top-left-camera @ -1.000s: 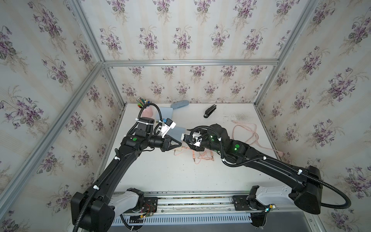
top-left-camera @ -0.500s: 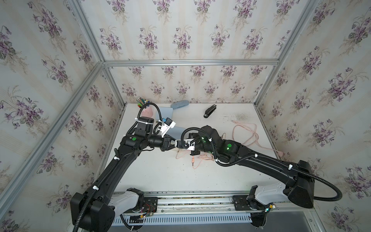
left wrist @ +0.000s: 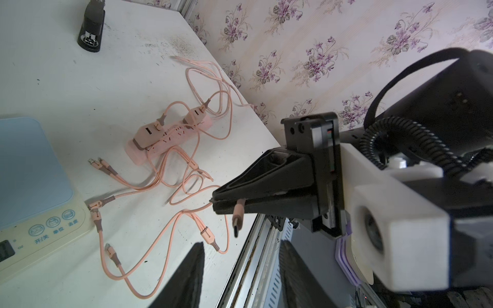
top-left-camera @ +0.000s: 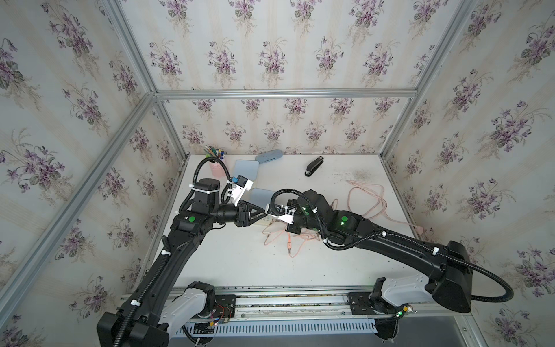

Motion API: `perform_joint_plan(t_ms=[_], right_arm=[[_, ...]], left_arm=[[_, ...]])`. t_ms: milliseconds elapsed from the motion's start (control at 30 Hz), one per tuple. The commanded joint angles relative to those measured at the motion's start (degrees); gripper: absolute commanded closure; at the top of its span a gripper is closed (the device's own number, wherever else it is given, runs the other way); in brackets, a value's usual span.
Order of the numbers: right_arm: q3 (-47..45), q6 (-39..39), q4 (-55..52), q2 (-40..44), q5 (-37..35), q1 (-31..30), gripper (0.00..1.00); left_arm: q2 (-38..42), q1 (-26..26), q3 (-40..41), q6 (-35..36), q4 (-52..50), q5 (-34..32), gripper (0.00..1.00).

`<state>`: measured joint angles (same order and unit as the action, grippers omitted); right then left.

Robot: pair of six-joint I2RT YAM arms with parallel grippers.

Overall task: Charge the electronic scale
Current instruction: Pick up the charging cable from the center of the board.

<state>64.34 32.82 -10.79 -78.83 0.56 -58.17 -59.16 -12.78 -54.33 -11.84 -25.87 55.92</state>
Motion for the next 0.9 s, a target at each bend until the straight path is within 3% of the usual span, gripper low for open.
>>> perform_joint_plan(t_ms=[0, 333, 500, 633, 767, 867], right_arm=[[0.94, -1.61, 0.42, -0.61, -0.91, -0.13, 1.0], [1.87, -1.62, 1.24, -2.29, 0.12, -0.1, 1.0], [2.02, -1.71, 2.16, -3.11, 0.41, -0.1, 1.0], [2.88, -2.13, 2.46, -4.24, 0.17, -0.1, 1.0], [3.7, -2.58, 2.67, -5.4, -0.79, -0.1, 1.0], [4.04, -2.67, 2.59, -5.97, -1.08, -0.1, 1.0]], left_arm=[[-0.6, 0.03, 1.03, -5.59, 6.07, 1.99, 0.57], [-3.28, -0.24, 2.69, -10.53, 10.87, 1.69, 0.73], [-4.6, -0.41, 2.81, -11.87, 11.61, 2.51, 0.89], [-5.09, -0.41, 3.02, -12.32, 11.63, 2.7, 0.85], [-5.51, -0.41, 3.26, -12.52, 11.63, 2.97, 0.75], [-6.05, -0.41, 3.17, -12.42, 11.62, 3.62, 0.87]])
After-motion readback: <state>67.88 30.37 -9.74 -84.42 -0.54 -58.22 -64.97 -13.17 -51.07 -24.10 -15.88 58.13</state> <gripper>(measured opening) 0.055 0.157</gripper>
